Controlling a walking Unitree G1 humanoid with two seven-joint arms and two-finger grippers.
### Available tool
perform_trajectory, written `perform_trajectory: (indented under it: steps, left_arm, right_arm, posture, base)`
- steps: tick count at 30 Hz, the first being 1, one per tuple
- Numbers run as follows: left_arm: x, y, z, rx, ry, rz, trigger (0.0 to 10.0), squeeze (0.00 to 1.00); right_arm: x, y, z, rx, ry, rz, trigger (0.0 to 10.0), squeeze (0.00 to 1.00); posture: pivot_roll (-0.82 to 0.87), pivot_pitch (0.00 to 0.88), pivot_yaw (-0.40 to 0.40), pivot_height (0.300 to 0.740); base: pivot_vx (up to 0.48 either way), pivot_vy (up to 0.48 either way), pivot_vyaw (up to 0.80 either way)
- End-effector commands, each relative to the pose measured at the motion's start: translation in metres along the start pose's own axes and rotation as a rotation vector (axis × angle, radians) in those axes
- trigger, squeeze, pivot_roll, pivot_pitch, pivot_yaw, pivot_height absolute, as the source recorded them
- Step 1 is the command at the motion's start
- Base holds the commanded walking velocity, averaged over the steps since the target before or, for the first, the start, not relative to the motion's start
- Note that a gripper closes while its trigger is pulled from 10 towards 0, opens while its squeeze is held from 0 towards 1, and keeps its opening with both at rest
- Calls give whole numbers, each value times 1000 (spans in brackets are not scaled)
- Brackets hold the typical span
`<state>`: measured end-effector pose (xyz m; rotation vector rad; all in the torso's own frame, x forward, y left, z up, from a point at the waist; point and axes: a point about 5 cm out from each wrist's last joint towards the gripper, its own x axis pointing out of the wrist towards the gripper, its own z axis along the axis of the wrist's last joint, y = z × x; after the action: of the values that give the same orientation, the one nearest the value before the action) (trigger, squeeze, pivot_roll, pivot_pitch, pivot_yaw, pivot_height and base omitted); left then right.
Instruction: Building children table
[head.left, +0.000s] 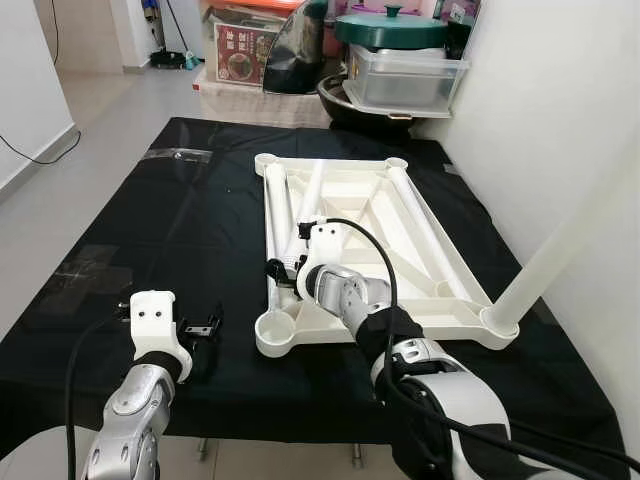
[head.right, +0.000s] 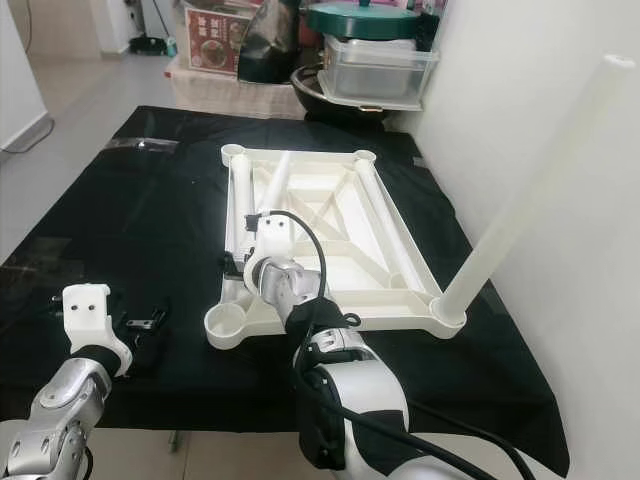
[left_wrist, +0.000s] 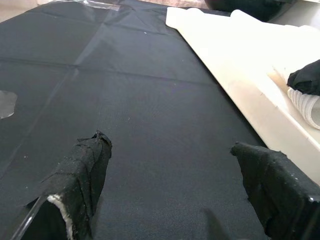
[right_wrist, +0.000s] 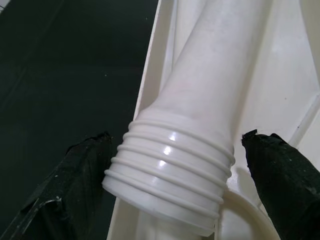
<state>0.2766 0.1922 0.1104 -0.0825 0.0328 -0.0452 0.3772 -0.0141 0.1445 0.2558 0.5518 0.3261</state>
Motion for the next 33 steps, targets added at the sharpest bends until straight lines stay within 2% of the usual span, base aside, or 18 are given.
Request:
perform_trajectory:
  steps: [1, 2, 3, 4, 6, 8, 12, 13, 15, 20, 22, 23, 25, 27, 30, 32, 33]
  left_arm:
    - [-1, -4, -5, 5, 18, -5, 10000, 0]
    - [-1, -4, -5, 7, 19, -4, 10000, 0]
    - [-1, -4, -5, 7, 19, -4, 10000, 0]
    - [-1, -3, -5, 8, 20, -3, 10000, 0]
    - [-1, -3, -6, 9, 21, -2, 10000, 0]
    - [0, -3, -6, 12, 24, -3, 10000, 0]
    - [1, -3, -6, 15, 25, -4, 10000, 0]
    - [3, -3, -5, 18, 23, -6, 10000, 0]
    - [3, -3, -5, 19, 21, -7, 10000, 0]
    - [4, -3, -5, 22, 19, -13, 10000, 0]
    - [4, -4, -3, -7, 14, -40, 10000, 0]
    - [4, -4, 1, -18, -7, -61, 10000, 0]
    - [4, -4, 1, -18, -7, -61, 10000, 0]
    - [5, -4, 8, -27, -46, -80, 10000, 0]
    - [6, -2, 13, -30, -69, -80, 10000, 0]
    - [9, 4, 28, -44, -124, -81, 10000, 0]
    - [9, 4, 28, -44, -124, -81, 10000, 0]
  right_arm:
    - [3, 34, -21, -26, 39, 59, 9255, 0]
    - [4, 28, -22, -35, 34, 44, 588, 0]
    - [4, 28, -22, -35, 34, 44, 588, 0]
    - [4, 24, -22, -40, 30, 36, 0, 0]
    - [5, 19, -23, -43, 29, 26, 0, 0]
    - [4, 8, -24, -45, 26, 4, 0, 0]
    - [4, -1, -24, -40, 23, -21, 0, 0]
    - [4, -9, -23, -31, 12, -47, 0, 0]
    - [4, -12, -22, -27, 5, -57, 0, 0]
    - [1, -21, -4, 25, -77, -33, 0, 0]
    - [-8, -21, 25, 4, -248, 124, 0, 0]
    - [-16, -19, 35, -50, -329, 262, 0, 0]
    - [-16, -19, 35, -50, -329, 262, 0, 0]
    - [-27, -18, 38, -134, -383, 440, 0, 0]
    - [-32, -22, 34, -181, -386, 503, 0, 0]
    - [-40, -32, 21, -257, -372, 595, 0, 0]
    - [-40, -32, 21, -257, -372, 595, 0, 0]
  posture:
    - [153, 0, -147, 740]
    - [150, 0, -145, 740]
    - [150, 0, -145, 740]
    - [150, 0, -145, 740]
    - [149, 0, -144, 740]
    - [148, 0, -141, 740]
    - [146, 0, -138, 740]
    - [146, 0, -135, 740]
    - [146, 0, -135, 740]
    - [144, 0, -126, 740]
    - [136, 0, -116, 740]
    - [130, 0, -111, 740]
    - [130, 0, -111, 740]
    - [124, 0, -102, 740]
    - [124, 0, -99, 740]
    - [123, 0, -95, 740]
    - [123, 0, -95, 740]
  base:
    - [0, 0, 0]
    - [0, 0, 0]
    - [0, 0, 0]
    - [0, 0, 0]
    - [0, 0, 0]
    - [0, 0, 0]
    - [0, 0, 0]
    - [0, 0, 0]
    - [0, 0, 0]
    - [0, 0, 0]
    - [0, 0, 0]
    - [0, 0, 0]
    - [0, 0, 0]
    - [0, 0, 0]
    - [0, 0, 0]
    - [0, 0, 0]
    - [0, 0, 0]
